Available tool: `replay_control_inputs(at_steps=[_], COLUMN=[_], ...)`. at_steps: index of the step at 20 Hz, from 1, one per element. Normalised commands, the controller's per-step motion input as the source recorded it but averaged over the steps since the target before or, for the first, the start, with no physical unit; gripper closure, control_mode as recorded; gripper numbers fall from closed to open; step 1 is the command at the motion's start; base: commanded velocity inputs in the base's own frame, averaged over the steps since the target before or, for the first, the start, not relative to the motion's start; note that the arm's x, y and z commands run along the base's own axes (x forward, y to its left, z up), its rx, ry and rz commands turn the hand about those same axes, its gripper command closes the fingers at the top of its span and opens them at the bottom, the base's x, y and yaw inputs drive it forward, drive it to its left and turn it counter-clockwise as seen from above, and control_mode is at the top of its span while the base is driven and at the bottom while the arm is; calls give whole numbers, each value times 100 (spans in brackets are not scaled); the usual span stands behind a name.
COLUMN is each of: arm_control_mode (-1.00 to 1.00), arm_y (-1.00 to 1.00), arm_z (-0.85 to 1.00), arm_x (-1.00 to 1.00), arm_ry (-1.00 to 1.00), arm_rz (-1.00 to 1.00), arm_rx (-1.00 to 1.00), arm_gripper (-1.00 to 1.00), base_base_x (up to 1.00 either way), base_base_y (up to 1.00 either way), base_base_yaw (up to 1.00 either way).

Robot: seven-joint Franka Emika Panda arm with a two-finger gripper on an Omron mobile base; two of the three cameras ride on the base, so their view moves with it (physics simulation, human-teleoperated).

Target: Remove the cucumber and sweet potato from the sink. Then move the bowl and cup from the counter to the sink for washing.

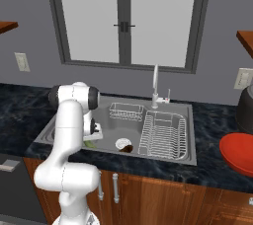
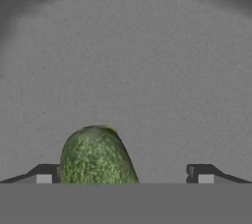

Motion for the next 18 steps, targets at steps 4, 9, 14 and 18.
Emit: replay_control_inputs(at_steps=[4, 9, 14, 18], arm_control_mode=[-100, -100, -100, -100], arm_y=[1, 0, 0, 0], arm_z=[-8, -5, -3, 11], arm_x=[4, 2, 0, 0], arm_ry=[0, 0, 0, -1], arm_rz=[0, 0, 0, 0], arm_rx=[0, 0, 0, 0], arm_gripper=[100, 100, 100, 100], base_base_x=[0, 0, 0, 0], base_base_y=[0, 0, 0, 0], base_base_yaw=[0, 0, 0, 0])
